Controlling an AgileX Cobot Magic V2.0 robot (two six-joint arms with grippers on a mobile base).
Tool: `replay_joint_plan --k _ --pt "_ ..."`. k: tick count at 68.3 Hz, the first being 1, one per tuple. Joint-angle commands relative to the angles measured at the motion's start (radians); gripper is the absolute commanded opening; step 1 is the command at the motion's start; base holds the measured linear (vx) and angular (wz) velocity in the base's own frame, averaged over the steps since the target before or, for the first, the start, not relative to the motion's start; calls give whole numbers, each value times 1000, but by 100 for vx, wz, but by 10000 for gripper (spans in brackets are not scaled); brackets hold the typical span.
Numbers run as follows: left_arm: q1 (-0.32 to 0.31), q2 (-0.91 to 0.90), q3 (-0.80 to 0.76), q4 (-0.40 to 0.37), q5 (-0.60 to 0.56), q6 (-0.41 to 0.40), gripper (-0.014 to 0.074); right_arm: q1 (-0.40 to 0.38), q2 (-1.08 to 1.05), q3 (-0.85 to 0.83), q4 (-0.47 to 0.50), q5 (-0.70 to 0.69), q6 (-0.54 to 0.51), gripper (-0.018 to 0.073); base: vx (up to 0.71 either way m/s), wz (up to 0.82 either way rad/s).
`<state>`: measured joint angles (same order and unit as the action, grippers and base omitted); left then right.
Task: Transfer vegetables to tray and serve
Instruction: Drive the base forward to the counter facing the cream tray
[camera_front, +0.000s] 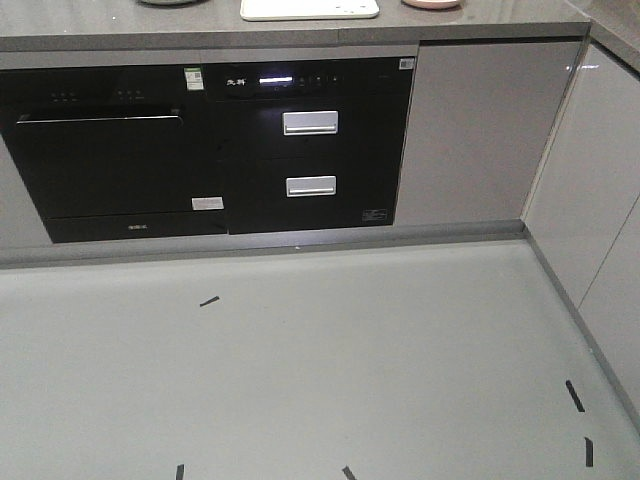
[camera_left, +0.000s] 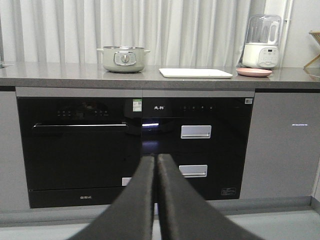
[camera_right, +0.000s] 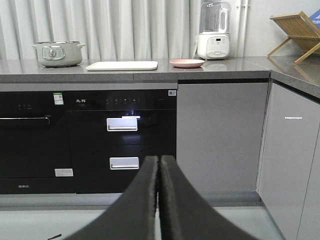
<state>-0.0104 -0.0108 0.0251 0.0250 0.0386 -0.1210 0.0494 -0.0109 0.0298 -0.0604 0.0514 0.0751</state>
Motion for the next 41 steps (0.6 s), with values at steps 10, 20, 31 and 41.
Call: replay_joint_plan --k 10,20,31,41 --pt "3 -16 24 -1 -72 -4 -6 -1 -4 7 -7 -75 -2 -4 17 -5" --pt "3 -16 24 -1 -72 -4 -6 -1 -4 7 -7 -75 -2 -4 17 -2" --pt "3 -16 24 -1 -72 -4 -6 -1 -4 7 -7 -75 -2 -4 18 2" --pt "3 -16 24 -1 -72 -4 -6 -1 -4 7 -7 -75 -2 -4 19 3"
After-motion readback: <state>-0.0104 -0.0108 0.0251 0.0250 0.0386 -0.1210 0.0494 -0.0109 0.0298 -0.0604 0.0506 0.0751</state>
